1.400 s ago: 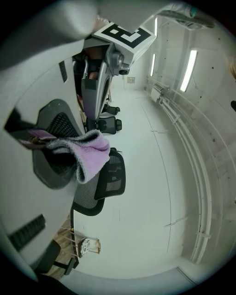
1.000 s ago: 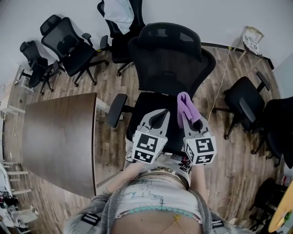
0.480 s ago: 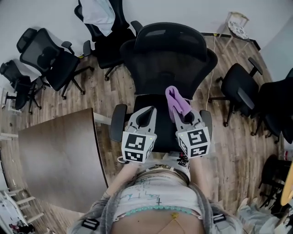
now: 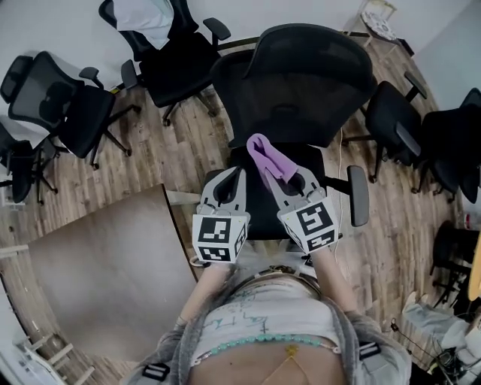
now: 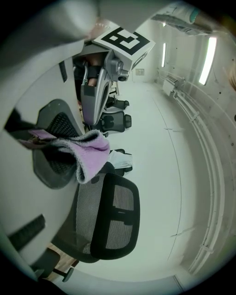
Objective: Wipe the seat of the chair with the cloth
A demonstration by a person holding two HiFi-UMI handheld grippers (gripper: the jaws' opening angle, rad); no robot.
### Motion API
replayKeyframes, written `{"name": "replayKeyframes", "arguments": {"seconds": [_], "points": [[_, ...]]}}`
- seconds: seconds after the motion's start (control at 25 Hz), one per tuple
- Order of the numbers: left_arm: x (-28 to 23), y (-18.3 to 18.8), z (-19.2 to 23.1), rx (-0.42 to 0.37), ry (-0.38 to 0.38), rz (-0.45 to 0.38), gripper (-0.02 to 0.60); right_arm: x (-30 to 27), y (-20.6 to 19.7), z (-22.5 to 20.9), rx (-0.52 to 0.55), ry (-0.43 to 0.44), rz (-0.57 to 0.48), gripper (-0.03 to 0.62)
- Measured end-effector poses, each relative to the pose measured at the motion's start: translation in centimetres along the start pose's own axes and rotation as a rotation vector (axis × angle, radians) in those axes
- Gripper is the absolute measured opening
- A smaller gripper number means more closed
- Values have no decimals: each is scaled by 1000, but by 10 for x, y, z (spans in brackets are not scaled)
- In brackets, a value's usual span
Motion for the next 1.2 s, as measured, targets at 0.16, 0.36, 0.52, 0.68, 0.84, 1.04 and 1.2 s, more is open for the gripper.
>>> {"name": "replayKeyframes", "arguments": {"seconds": [0.16, 0.36, 0.52, 0.68, 0.84, 1.04, 1.2], "points": [[7, -6, 39, 7, -8, 11, 8, -22, 5, 29, 11, 1, 24, 48], [11, -16, 66, 33, -33, 21, 8, -38, 4, 57, -1, -17, 46, 48], [3, -19, 64, 45, -58, 2, 8, -34, 3, 65, 25, -10, 54, 48], [-9, -15, 52, 17, -36, -5, 8, -20, -5, 47, 49, 1, 53, 48], [-11, -23, 47, 22, 91, 14, 8, -1, -10, 16, 72, 63, 20, 48], [-26, -45, 12, 50, 266, 27, 8, 39, -38, -48, 106, 144, 16, 48], [-42, -50, -29, 63, 300, 11, 8, 76, -54, -95, 113, 105, 6, 48]]}}
Point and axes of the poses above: the fingertips, and each gripper's own axes: x backward along the fingers, z to its left, y out of its top, the point moved 2 cm from there along x, backward along the fingers, and after that the axes turned 7 degrees about y, right-handed, at the moved point
